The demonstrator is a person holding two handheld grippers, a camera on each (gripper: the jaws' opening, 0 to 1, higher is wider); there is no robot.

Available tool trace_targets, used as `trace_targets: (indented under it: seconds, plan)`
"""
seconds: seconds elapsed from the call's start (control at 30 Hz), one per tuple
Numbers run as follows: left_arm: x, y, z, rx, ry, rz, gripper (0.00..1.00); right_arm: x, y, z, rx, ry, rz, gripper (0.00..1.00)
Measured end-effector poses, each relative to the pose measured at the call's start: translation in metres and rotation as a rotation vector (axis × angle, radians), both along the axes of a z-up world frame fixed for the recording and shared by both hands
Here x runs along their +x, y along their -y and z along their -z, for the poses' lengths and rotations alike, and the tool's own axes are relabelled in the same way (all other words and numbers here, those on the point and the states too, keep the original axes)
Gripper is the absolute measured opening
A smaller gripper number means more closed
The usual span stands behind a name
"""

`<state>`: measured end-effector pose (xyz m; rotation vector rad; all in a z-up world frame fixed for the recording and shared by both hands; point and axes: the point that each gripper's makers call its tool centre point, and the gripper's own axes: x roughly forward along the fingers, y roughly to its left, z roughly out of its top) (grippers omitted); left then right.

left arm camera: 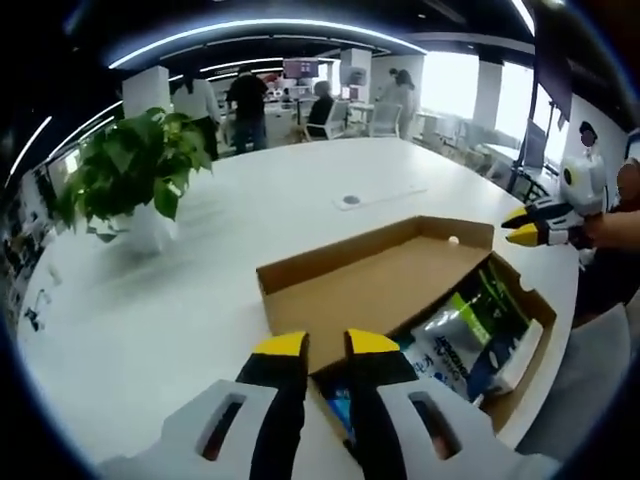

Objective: Operate the shoe box by opening the lid, removing the specified soft item, and placing it in the target area until the item is outside and the box remains undamaged.

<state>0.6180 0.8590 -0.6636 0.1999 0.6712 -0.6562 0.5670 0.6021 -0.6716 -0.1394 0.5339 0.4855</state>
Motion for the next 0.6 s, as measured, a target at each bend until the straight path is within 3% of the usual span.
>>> trace_targets:
  seconds: [0.6]
  plan:
    - [-0.053, 0.032, 0.024, -0.010, -0.078, 0.062, 0.15, -0.022, -0.010, -0.004, -0.001, -0.007, -0.065, 0.22]
